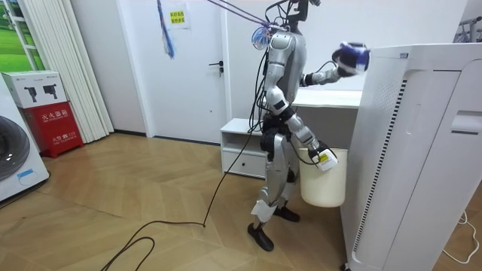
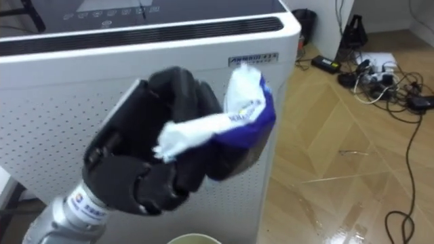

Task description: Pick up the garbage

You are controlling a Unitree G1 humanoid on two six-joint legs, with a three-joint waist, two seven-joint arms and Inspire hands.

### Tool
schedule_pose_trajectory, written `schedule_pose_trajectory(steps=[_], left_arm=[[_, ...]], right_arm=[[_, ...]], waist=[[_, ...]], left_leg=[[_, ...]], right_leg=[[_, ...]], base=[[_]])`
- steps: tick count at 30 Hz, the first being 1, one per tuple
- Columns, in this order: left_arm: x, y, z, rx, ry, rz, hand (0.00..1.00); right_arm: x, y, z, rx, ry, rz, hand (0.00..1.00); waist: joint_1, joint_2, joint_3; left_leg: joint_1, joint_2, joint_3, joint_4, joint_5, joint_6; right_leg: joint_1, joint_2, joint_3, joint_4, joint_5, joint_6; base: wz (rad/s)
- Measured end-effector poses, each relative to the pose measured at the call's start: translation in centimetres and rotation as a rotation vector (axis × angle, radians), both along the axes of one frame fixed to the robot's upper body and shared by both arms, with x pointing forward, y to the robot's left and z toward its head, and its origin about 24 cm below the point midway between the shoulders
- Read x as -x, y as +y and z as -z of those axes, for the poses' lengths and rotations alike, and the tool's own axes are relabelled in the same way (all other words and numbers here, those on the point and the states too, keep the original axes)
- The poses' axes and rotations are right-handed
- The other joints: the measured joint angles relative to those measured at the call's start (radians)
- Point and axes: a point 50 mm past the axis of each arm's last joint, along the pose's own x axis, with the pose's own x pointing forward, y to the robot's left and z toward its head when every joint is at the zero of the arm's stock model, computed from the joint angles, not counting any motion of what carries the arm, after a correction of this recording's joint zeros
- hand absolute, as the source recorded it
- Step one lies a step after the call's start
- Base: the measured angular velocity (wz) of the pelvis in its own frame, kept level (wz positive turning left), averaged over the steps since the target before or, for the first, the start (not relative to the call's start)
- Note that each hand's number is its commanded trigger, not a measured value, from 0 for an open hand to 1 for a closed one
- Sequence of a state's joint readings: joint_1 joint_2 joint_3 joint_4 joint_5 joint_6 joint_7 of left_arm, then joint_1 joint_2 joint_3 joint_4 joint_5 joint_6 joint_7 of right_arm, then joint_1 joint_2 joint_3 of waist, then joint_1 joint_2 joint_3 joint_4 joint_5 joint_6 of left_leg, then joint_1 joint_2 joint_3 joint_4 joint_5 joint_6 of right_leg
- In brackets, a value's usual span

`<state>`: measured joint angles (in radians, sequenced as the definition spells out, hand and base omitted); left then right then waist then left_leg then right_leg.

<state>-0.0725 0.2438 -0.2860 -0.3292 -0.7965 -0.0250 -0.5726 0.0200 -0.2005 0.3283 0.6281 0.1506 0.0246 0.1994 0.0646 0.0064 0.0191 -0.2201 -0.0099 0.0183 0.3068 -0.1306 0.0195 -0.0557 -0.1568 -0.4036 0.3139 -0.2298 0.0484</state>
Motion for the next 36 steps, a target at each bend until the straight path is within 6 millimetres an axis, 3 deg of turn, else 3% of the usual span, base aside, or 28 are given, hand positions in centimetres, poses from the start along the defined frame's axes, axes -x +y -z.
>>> schedule_pose_trajectory(steps=[4,13,20,28,36], left_arm=[[-0.5,0.4,2.6,-0.092,0.074,-0.002,1.00],[-0.5,1.3,9.5,-0.344,0.282,-0.068,1.00],[0.0,1.2,13.0,-0.460,0.398,-0.074,1.00],[0.6,1.9,15.9,-0.534,0.515,-0.083,1.00],[1.1,2.2,16.9,-0.566,0.550,-0.081,1.00]], right_arm=[[-0.6,0.1,0.0,0.004,0.000,-0.001,1.00],[-0.8,-0.2,0.3,0.022,0.013,0.021,1.00],[-1.8,-0.6,0.3,0.042,0.022,0.027,1.00],[-2.2,-0.7,0.1,0.042,0.011,0.031,1.00],[-2.1,-0.9,0.1,0.045,0.014,0.031,1.00]], waist=[[0.009,-0.006,0.0038],[0.020,-0.007,0.0043],[0.018,-0.016,0.0096],[0.021,-0.017,0.0098],[0.020,-0.016,0.0093]], left_leg=[[-0.033,-0.003,-0.007,0.004,0.009,0.003],[-0.107,-0.002,-0.023,0.021,0.012,0.002],[-0.137,-0.001,-0.024,0.020,0.019,0.002],[-0.156,-0.002,-0.022,0.021,0.022,0.004],[-0.161,-0.002,-0.026,0.022,0.027,0.003]], right_leg=[[-0.033,-0.005,-0.008,0.015,-0.001,-0.002],[-0.090,0.001,-0.024,0.016,0.002,-0.006],[-0.114,0.000,-0.032,0.015,0.004,-0.009],[-0.141,-0.004,-0.028,0.029,0.004,-0.009],[-0.142,-0.002,-0.030,0.030,0.004,-0.009]], base=[[0.06],[0.05],[0.04],[0.00],[0.01]])
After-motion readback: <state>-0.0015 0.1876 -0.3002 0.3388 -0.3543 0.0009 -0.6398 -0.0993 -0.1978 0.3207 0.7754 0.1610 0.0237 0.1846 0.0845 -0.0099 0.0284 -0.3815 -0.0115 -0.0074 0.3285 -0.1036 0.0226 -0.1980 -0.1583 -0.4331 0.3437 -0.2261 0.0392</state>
